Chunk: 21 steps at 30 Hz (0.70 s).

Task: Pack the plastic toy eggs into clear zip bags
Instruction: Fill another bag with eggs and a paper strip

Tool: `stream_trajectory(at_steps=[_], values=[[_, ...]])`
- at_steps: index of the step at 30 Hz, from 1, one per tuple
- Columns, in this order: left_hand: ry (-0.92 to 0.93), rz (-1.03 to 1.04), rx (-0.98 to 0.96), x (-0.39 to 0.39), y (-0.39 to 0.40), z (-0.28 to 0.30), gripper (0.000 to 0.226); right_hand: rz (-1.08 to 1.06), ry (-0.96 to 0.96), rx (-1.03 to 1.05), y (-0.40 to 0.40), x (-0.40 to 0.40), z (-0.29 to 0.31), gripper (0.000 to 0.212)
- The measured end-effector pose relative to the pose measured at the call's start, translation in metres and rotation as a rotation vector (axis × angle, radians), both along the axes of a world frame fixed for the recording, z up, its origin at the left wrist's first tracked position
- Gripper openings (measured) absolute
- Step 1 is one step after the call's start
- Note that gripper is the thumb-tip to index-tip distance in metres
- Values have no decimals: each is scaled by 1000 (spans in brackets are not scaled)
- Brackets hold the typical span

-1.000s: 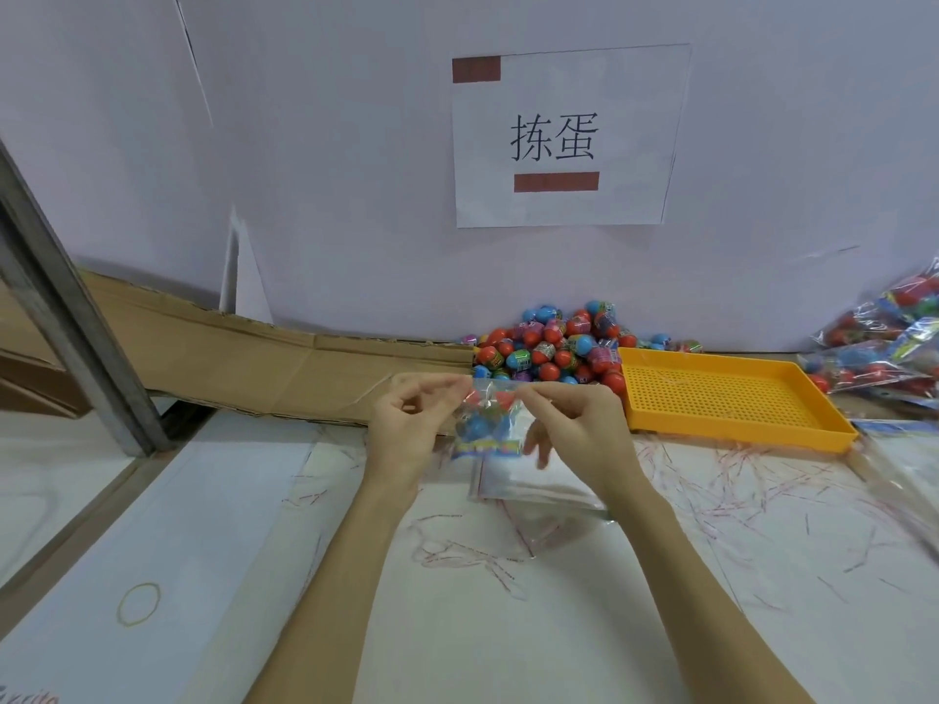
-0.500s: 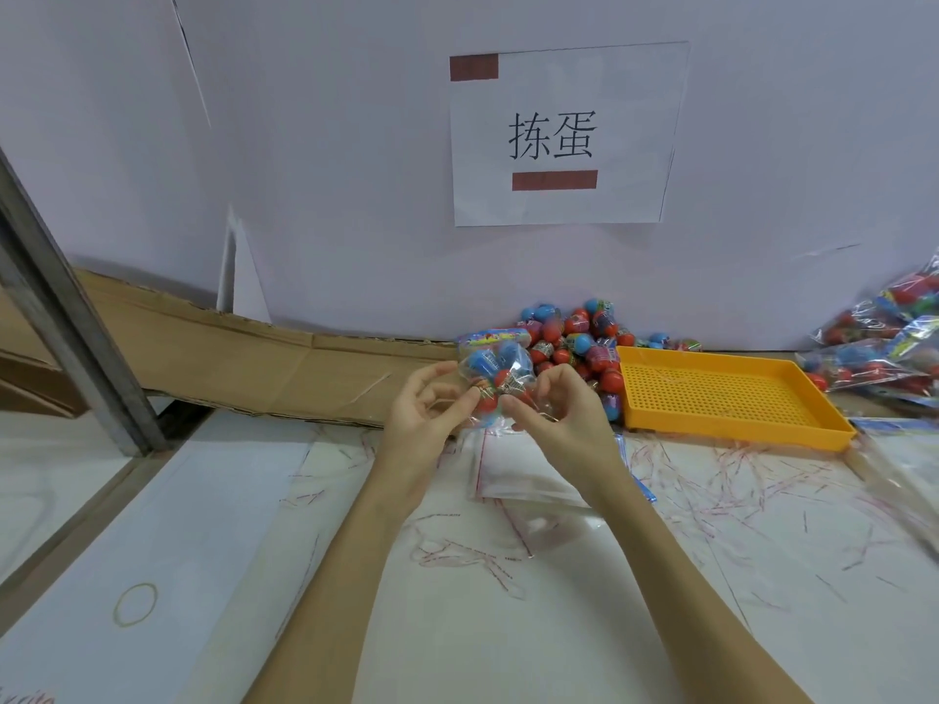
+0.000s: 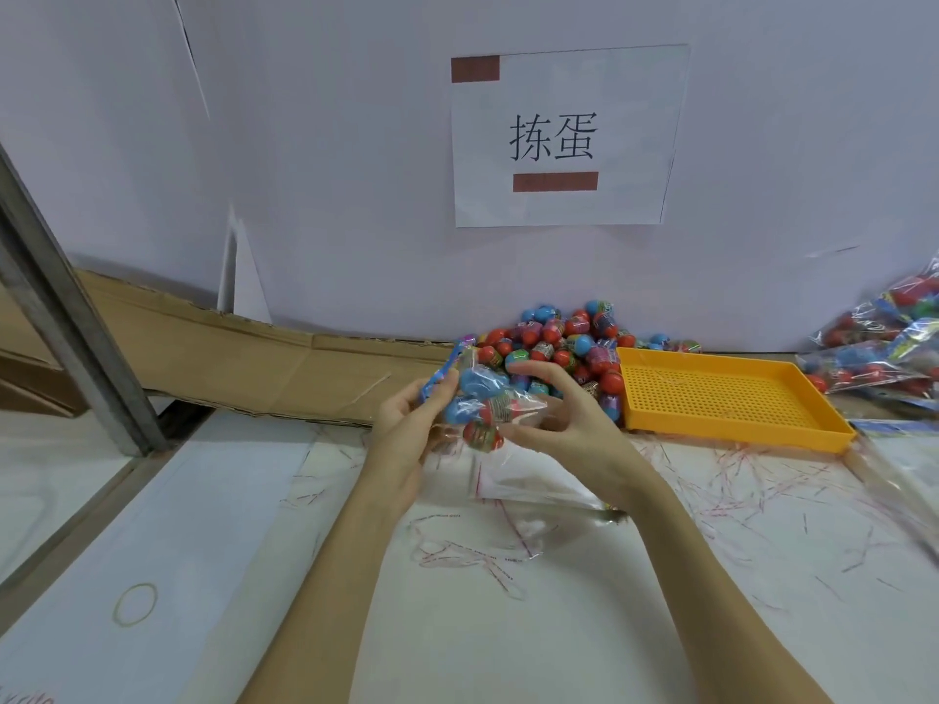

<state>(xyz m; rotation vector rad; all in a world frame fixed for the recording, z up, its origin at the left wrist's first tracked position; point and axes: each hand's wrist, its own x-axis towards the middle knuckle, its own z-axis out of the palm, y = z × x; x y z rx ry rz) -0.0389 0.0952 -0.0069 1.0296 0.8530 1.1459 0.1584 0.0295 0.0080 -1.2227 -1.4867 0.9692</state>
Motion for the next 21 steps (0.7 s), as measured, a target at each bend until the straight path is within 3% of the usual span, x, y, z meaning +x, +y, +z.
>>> stream_trajectory(at_steps=[3,5,11,13,16,18,21], values=[[41,110,24,-2,1,-2,25,-75,155,-29,0,-9,-1,24],[64,155,65,-2,2,-3,23,-179,280,-31,3,-18,-2,29],[55,223,161,3,-4,1,28,-363,363,122,6,-35,-4,26],[49,277,187,6,-6,-1,25,-309,379,103,6,-41,-4,27],[96,394,270,5,-3,-4,13,-130,475,-134,4,-44,-1,37],[95,435,291,3,-1,-5,14,-7,408,-247,3,-42,-2,43],[126,444,331,2,0,-7,11,43,309,-212,2,-39,-6,25]])
